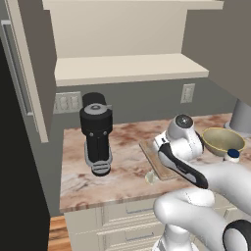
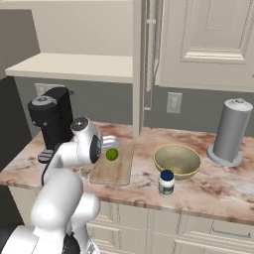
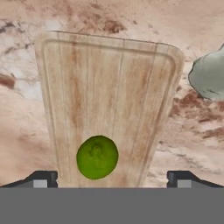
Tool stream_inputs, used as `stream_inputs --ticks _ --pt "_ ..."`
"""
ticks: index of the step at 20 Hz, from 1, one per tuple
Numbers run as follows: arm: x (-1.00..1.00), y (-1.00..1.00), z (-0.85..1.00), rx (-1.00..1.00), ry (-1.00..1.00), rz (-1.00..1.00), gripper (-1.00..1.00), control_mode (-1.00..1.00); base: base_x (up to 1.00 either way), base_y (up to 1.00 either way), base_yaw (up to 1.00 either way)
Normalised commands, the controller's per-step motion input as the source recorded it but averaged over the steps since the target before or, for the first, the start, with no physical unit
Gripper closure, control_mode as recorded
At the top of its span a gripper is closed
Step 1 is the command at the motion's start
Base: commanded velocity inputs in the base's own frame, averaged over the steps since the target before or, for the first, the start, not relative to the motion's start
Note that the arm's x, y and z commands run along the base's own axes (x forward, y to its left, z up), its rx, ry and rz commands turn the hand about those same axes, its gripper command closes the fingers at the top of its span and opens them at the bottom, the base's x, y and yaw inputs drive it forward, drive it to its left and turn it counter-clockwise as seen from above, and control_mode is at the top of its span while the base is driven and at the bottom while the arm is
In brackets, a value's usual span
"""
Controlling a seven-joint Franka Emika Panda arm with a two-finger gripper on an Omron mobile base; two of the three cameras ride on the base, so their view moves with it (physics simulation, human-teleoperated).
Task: Open the cabinet. Place the bowl and condiment on the counter. Then place the lime and garlic on the cutting board.
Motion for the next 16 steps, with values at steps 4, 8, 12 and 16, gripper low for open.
stream_inputs --ticks 4,8,12,16 --pt "-0.45 0.22 0.16 0.0 0.09 0.0 -1.0 -1.0 0.0 0.0 0.0" --pt "-0.41 0.24 0.04 0.0 0.07 0.0 -1.0 -1.0 0.0 0.0 0.0" --pt "-0.22 0.17 0.0 0.01 0.04 0.0 -1.0 -1.0 0.0 0.0 0.0" --pt "-0.25 0.04 -0.08 0.02 0.0 0.0 -1.0 -1.0 0.0 0.0 0.0"
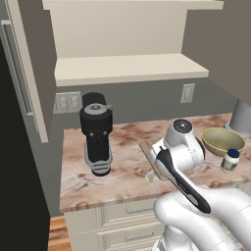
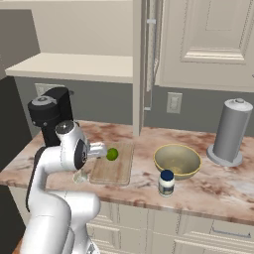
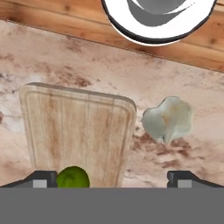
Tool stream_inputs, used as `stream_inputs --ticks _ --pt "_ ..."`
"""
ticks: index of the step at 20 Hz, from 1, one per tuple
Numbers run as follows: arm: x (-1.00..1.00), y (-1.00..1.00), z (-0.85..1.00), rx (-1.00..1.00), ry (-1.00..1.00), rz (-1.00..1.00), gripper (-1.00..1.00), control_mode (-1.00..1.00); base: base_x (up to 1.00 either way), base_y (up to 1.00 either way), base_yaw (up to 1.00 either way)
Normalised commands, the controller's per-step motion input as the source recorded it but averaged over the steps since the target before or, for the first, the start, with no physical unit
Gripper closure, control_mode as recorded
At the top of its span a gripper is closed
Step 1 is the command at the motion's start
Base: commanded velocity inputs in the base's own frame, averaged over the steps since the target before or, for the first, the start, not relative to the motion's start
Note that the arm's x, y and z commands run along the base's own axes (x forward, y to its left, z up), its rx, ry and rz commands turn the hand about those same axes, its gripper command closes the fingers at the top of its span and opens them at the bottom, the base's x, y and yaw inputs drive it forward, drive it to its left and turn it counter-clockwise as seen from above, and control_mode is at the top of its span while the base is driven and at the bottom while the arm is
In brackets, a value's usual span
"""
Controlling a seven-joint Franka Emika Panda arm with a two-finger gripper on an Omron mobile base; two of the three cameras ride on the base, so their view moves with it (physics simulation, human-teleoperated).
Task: Open the cabinet. Place the bowl and condiment on the counter. Then place the lime and garlic on the cutting board.
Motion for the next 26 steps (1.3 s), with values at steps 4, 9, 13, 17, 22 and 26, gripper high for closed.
stream_inputs --ticks 4,9,13,17,22,26 --pt "-0.32 0.08 -0.14 0.03 0.0 0.0 -1.0 -1.0 0.0 0.0 0.0" --pt "-0.29 0.18 -0.17 0.03 0.01 0.0 -1.0 -1.0 0.0 0.0 0.0" --pt "-0.21 0.24 -0.25 0.0 0.02 0.0 -1.0 -1.0 0.0 0.0 0.0" --pt "-0.1 0.26 -0.25 0.0 0.02 0.0 -1.0 -1.0 0.0 0.0 0.0" --pt "-0.05 0.21 -0.27 0.0 0.01 0.0 -1.0 -1.0 0.0 0.0 0.0" --pt "0.0 0.05 -0.35 0.0 0.0 0.0 -1.0 -1.0 0.0 0.0 0.0"
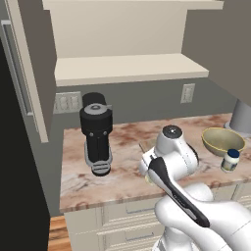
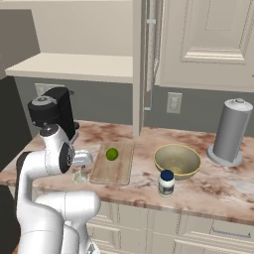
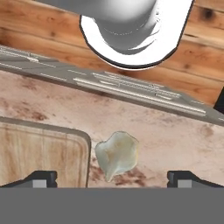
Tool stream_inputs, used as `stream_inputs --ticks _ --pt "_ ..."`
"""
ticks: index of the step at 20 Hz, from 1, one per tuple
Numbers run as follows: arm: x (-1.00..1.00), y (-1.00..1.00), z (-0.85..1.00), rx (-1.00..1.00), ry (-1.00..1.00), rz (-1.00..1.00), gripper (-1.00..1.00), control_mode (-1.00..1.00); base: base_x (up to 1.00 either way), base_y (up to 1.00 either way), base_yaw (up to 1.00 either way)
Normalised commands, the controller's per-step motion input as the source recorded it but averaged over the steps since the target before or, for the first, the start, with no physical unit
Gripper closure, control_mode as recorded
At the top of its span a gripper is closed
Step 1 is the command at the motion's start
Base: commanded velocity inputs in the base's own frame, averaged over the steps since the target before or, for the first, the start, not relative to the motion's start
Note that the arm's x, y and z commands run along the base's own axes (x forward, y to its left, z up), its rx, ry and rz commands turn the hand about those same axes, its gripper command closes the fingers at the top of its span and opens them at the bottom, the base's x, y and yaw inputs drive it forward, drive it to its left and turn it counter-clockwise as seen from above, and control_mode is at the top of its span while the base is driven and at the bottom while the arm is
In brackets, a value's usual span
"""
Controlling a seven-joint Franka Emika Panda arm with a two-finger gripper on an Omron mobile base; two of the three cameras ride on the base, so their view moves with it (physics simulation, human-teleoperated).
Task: Open the cabinet. Place the bowl and condiment on the counter. Then place the lime and garlic on the cutting board.
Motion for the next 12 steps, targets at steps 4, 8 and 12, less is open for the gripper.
stream_inputs --ticks 4,8,12 --pt "0.0 0.0 -0.35 0.0 0.0 0.0 -1.0 -1.0 0.0 0.0 0.0" --pt "0.01 0.0 -0.39 0.0 0.0 0.0 -1.0 -1.0 0.0 0.0 0.0" --pt "0.04 0.0 -0.45 0.0 0.0 0.0 -1.0 -1.0 0.0 0.0 0.0"
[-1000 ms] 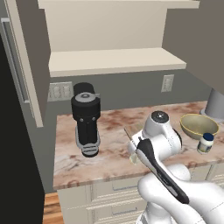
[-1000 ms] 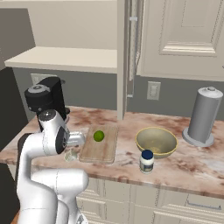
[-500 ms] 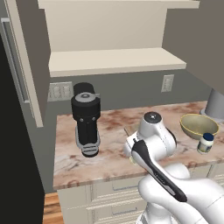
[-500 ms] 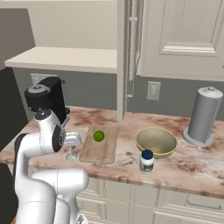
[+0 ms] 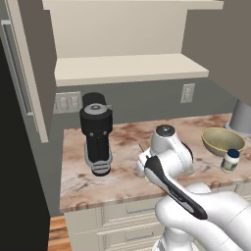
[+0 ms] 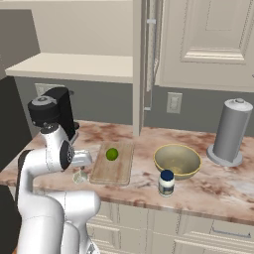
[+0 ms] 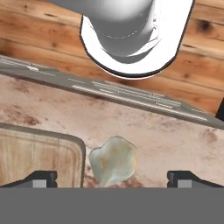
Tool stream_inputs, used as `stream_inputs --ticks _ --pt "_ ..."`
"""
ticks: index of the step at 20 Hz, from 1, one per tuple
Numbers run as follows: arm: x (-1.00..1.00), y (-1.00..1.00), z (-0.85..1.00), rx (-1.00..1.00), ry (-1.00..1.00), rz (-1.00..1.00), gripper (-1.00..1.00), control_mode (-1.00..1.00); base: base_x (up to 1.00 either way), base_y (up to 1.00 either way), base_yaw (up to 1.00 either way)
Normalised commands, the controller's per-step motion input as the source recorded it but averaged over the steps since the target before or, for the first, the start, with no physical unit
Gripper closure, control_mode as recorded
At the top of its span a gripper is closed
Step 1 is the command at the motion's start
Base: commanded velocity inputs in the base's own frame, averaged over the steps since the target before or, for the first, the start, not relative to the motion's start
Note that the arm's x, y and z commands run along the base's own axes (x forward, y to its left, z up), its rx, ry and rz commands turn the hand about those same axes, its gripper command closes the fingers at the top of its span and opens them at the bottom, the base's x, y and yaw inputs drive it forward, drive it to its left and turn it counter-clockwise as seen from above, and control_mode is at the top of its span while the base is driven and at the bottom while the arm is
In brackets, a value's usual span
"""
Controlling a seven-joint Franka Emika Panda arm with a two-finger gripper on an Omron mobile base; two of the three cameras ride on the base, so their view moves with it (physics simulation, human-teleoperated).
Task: Open the cabinet. Place the bowl and condiment on the counter. Then place the lime and garlic on the cutting board.
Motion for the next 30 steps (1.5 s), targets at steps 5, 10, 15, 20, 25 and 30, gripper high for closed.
stream_inputs --ticks 5,10,15,20,25,30 --pt "0.04 0.0 -0.51 0.0 -0.03 0.0 -1.0 -1.0 0.0 0.0 0.0" --pt "0.0 -0.1 -0.51 0.0 -0.07 0.0 -1.0 -1.0 0.0 0.0 0.0" --pt "0.0 -0.22 -0.59 0.0 -0.08 0.0 -1.0 -1.0 0.0 0.0 0.0" --pt "-0.02 -0.24 -0.58 0.0 -0.03 0.0 -1.0 -1.0 0.0 0.0 0.0" --pt "-0.24 -0.1 -0.51 0.0 0.0 0.0 -1.0 -1.0 0.0 0.0 0.0" --pt "-0.21 0.0 -0.38 0.0 0.0 0.01 -1.0 -1.0 0.0 0.0 0.0"
